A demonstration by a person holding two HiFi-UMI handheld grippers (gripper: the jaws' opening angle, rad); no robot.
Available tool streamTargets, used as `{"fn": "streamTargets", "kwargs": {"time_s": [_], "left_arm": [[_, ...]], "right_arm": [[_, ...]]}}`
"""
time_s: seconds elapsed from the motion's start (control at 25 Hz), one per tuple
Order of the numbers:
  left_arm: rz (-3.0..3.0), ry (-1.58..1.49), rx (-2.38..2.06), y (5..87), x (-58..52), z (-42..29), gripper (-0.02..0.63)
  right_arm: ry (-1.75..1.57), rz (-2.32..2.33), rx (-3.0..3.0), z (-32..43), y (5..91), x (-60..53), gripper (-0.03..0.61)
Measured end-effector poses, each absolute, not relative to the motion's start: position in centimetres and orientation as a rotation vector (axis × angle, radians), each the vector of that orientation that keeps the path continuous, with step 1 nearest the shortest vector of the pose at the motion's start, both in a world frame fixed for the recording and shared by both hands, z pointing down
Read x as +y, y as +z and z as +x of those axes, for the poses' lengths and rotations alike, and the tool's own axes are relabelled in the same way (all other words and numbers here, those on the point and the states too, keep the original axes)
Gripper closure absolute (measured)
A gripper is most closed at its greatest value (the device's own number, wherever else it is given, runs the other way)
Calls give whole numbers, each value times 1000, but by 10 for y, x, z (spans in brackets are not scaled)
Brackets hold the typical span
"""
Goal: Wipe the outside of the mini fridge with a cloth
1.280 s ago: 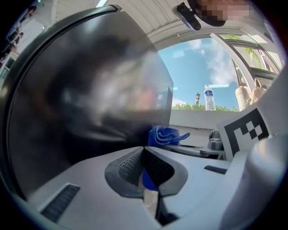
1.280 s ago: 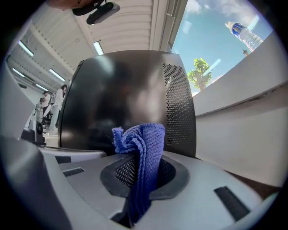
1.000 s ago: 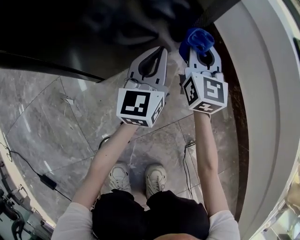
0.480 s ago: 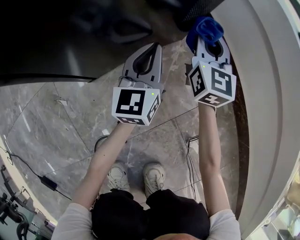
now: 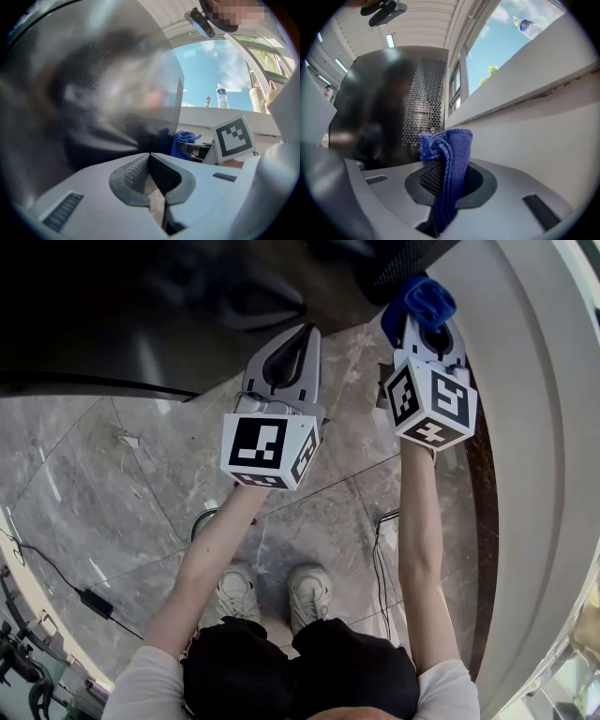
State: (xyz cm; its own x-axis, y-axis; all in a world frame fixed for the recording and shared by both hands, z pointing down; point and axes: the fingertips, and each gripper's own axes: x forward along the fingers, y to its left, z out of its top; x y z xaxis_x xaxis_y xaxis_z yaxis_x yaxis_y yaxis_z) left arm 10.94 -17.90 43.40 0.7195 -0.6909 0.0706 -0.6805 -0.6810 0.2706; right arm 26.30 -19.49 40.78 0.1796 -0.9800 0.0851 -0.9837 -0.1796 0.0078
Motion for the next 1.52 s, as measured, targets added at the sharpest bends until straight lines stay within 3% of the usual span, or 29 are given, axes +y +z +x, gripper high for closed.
{"fn": "streamTargets", "kwargs": {"time_s": [0.4,1.12,1.52], "left_arm": [[2643,-72,-1127,421,-168,80,609],[2481,20,-1522,436,-128,-101,609],[2351,12,-1643,453,-140,-171,609]], "right_arm": [[166,2410,-1992,248,405,-180,526],[227,1711,-2561,-32,425,-137,526],[224,1510,-2611,-116,457,-150,526]]}}
